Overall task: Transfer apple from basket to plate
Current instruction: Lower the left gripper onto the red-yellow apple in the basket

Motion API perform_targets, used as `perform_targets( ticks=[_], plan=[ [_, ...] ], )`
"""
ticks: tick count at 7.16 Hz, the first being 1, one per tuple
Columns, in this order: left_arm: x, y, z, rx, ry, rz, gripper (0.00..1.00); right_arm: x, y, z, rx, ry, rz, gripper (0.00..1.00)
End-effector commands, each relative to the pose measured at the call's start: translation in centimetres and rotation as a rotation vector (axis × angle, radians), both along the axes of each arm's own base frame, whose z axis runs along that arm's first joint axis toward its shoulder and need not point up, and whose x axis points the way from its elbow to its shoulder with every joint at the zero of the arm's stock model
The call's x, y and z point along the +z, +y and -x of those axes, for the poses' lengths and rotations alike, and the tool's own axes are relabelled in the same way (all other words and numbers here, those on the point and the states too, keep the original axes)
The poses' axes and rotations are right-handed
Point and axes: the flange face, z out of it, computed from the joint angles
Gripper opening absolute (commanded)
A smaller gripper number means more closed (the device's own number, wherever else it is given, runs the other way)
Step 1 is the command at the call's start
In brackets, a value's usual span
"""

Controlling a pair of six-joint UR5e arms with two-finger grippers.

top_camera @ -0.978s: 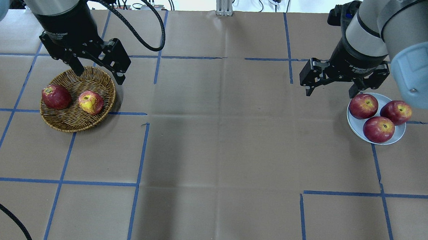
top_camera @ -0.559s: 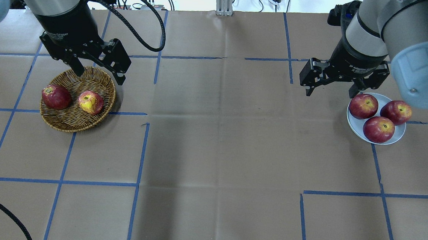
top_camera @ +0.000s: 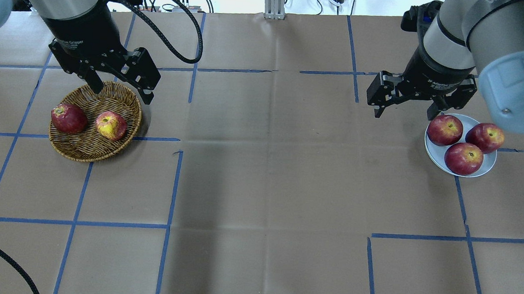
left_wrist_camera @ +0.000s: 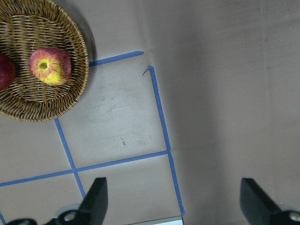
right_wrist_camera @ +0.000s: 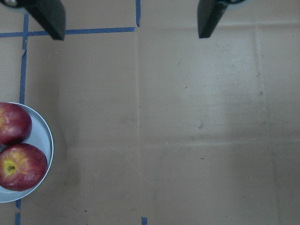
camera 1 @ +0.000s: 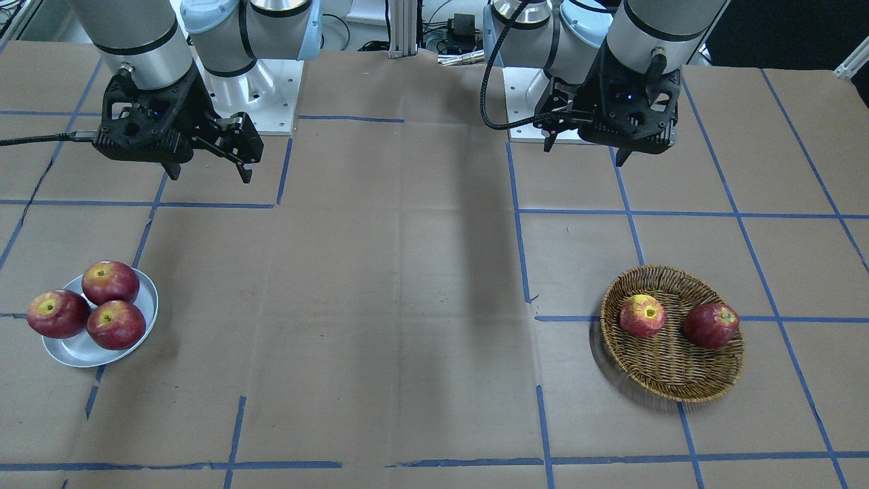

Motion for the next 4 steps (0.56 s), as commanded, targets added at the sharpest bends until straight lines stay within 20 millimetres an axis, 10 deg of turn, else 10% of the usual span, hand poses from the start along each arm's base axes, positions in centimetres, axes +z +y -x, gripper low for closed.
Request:
perform_targets(
  ticks=[1,4],
  plan=[
    [-2.2,-0.4,-0.9,-0.063,0.004,0.027,0.99,0.0,0.0,0.0,0.0,0.0,0.0,1.0],
    [-7.4,-1.1,-7.5,-0.115,-0.006,0.005,0.99,0.0,0.0,0.0,0.0,0.0,0.0,1.0]
  ],
)
